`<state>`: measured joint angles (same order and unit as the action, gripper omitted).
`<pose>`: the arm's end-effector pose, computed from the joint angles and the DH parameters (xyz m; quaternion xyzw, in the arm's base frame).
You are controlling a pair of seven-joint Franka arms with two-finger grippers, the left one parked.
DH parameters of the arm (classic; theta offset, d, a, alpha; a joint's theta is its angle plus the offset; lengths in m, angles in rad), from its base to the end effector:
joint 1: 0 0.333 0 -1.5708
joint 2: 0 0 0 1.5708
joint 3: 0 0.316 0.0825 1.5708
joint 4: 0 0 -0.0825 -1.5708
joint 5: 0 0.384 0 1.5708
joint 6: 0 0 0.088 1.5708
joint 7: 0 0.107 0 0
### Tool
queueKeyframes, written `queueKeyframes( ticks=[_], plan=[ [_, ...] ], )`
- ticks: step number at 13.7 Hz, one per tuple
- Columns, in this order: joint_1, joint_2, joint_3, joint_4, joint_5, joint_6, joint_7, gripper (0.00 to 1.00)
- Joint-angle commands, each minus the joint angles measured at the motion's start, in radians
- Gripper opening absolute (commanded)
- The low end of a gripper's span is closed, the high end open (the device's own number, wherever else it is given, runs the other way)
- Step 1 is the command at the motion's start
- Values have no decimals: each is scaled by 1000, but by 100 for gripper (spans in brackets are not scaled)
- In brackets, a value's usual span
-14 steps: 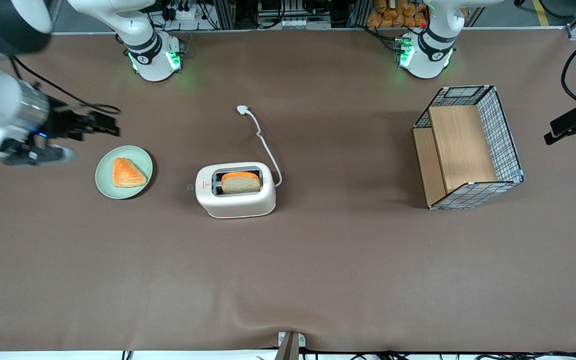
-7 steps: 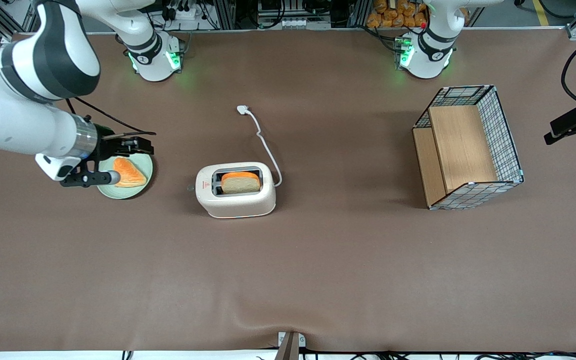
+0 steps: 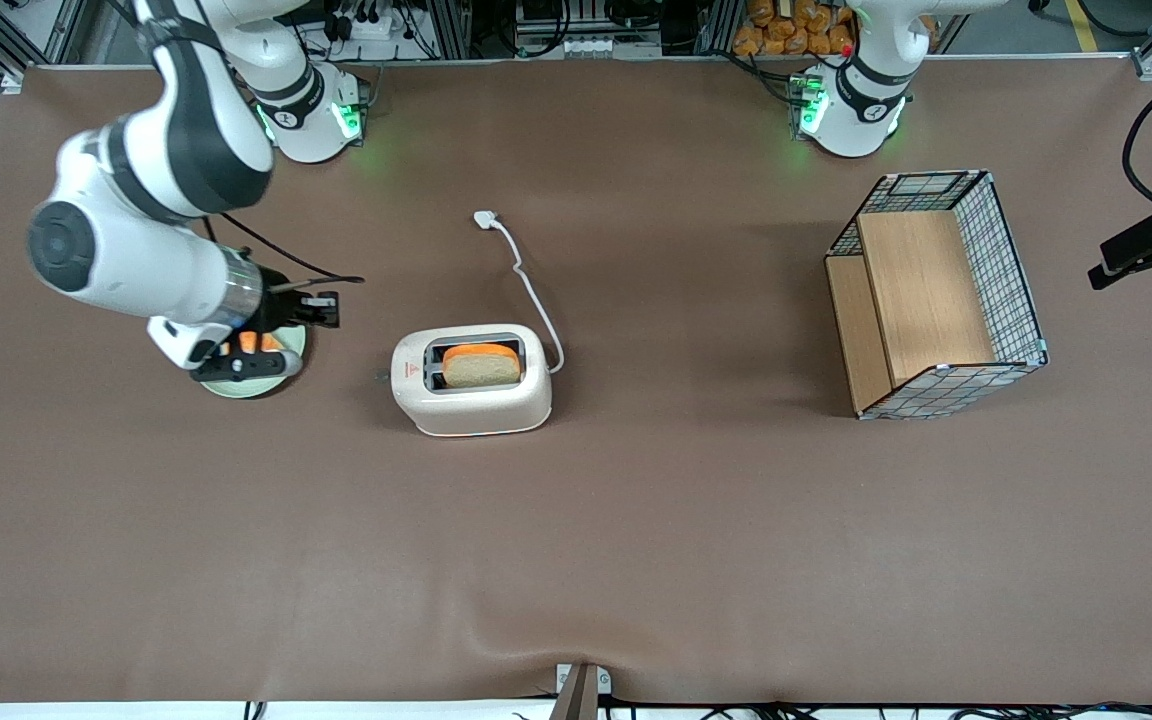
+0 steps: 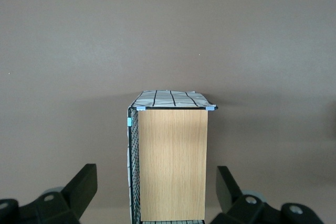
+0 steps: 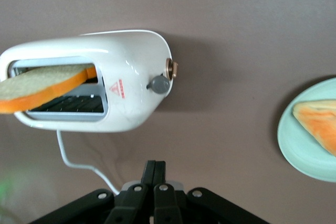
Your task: Press toaster button with right arm
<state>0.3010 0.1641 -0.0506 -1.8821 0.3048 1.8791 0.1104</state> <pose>0.5587 0.1673 0.4117 -0.9872 -0.0111 0.1053 0.1193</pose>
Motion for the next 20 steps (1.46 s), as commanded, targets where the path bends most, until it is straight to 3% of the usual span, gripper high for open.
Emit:
queueKeyframes(
  ticks=[1,12,20],
  plan=[
    [21,57,-9,-20,94,75,6,0],
    [21,193,-9,-12,126,221,-8,0],
    [0,265,-9,-5,252,232,-20,0]
  ],
)
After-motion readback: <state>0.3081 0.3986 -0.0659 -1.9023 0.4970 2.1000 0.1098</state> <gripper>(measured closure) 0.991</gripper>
